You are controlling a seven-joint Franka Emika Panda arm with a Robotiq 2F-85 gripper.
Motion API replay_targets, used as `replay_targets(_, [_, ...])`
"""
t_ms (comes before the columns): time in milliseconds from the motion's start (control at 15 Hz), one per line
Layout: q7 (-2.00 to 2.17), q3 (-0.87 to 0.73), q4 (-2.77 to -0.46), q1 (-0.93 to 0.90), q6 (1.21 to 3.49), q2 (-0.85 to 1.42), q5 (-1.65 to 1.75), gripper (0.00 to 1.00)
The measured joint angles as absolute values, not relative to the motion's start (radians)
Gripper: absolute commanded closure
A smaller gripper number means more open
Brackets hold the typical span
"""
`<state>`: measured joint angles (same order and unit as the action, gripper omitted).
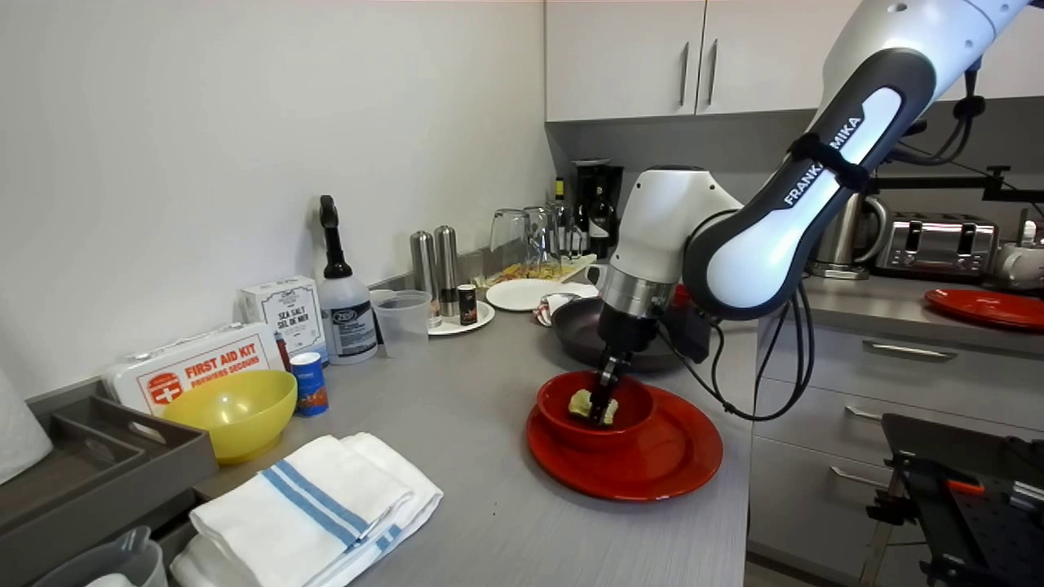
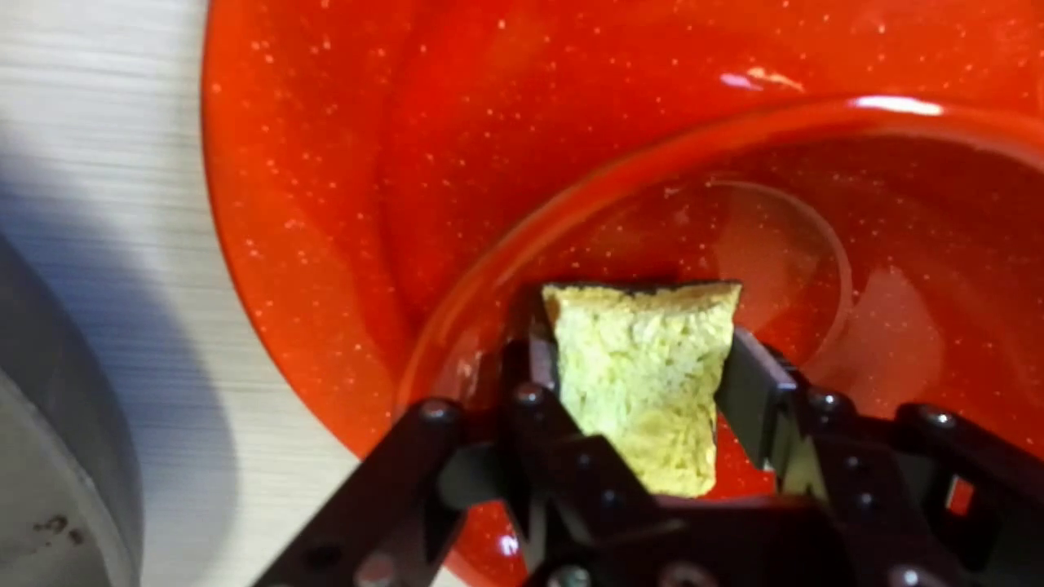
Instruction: Wipe inside the red bowl with the sponge
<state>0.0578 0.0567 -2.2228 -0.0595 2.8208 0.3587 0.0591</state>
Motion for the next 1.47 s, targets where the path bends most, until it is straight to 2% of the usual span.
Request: replay_targets(1467, [0.061, 0.046, -2.274, -0.065, 2.768, 0.296, 0.059, 0.75])
